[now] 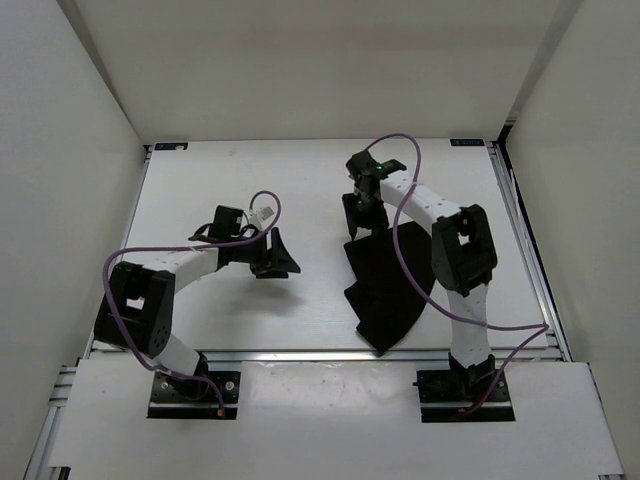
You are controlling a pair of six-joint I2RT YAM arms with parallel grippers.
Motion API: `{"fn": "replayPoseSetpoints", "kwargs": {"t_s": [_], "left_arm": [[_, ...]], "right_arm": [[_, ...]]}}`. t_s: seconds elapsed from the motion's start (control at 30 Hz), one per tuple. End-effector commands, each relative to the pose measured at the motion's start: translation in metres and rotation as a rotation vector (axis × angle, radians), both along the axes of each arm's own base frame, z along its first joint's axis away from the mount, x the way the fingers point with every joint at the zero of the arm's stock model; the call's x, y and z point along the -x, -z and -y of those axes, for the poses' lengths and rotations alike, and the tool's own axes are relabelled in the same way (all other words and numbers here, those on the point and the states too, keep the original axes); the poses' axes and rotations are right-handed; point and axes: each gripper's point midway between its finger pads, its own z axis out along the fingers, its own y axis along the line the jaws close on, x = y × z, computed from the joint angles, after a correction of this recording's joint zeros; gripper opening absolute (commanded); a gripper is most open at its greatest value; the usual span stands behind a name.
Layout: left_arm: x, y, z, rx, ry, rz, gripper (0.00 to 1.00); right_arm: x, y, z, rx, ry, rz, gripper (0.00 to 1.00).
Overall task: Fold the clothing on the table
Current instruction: Flatten the skirt out
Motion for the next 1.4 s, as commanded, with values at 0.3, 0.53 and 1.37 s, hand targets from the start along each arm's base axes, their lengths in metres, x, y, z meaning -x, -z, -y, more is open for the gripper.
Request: {"fn": "replayPoseSetpoints", "kwargs": {"t_s": [0.3,0.53,1.37], "left_arm": [[0.004,-0.001,-0.02,-0.015,-0.032,0.028,0.66],[0.004,0.001,-0.019,-0.003,-0.042,0.02,0.66],[0.01,0.0,-0.026,0.011,-0.055,0.016,0.67]], "right_arm": [[0.003,0.011,-0.027,0.082,-0.108,-0.052,0.6],[0.019,0.013,-0.023,0.174,-0.126,-0.06,0.58],[0.053,-0.074,-0.098,-0.162,-0.281,-0.001,0.0]]}}
